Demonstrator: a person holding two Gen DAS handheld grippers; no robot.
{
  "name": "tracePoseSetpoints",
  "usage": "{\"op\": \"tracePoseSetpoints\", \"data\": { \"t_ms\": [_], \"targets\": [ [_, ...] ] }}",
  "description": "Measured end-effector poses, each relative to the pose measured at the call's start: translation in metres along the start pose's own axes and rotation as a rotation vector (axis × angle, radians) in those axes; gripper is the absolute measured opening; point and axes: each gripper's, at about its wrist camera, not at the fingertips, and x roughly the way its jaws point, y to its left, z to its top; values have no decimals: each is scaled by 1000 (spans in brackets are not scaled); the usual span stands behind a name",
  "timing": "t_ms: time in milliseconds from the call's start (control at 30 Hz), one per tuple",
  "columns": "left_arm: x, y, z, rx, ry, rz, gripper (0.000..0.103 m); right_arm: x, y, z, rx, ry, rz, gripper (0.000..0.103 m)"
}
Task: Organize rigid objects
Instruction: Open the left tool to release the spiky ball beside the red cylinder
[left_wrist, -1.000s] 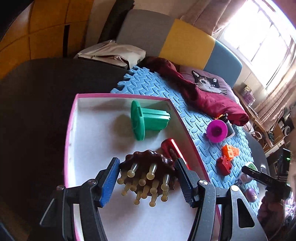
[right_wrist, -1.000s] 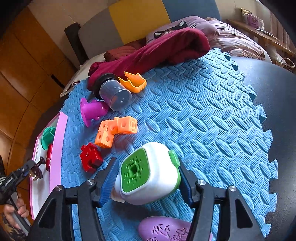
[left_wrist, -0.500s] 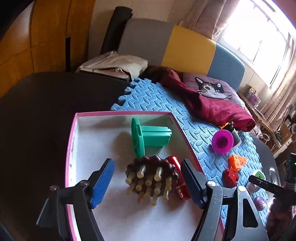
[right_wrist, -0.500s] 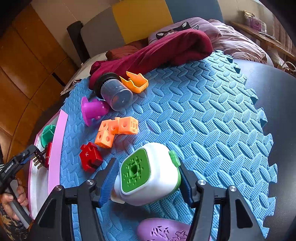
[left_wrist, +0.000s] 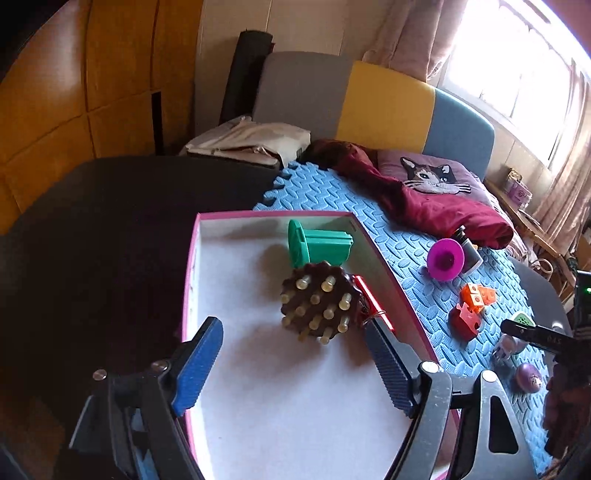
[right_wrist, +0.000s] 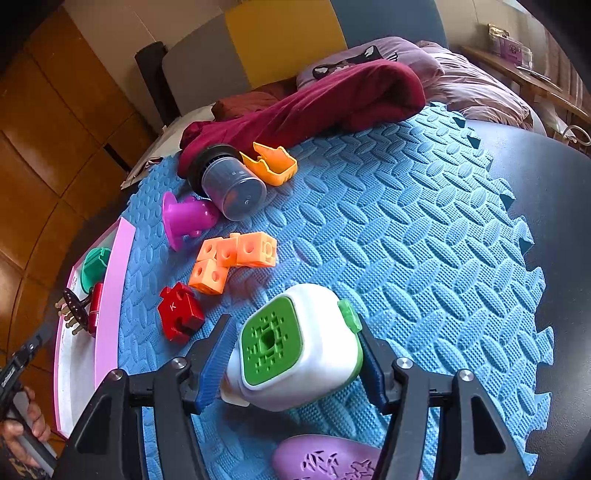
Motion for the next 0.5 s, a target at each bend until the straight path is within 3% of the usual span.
{"op": "tracePoseSetpoints", "data": {
  "t_ms": [233,500],
  "targets": [
    [-14,0,-5,18,-30,38,82,0,0,0,0,-1,0,63],
    [-12,4,-14,5,-5,43,83,-1,1,0,-2,-2,-5,63]
  ]
}}
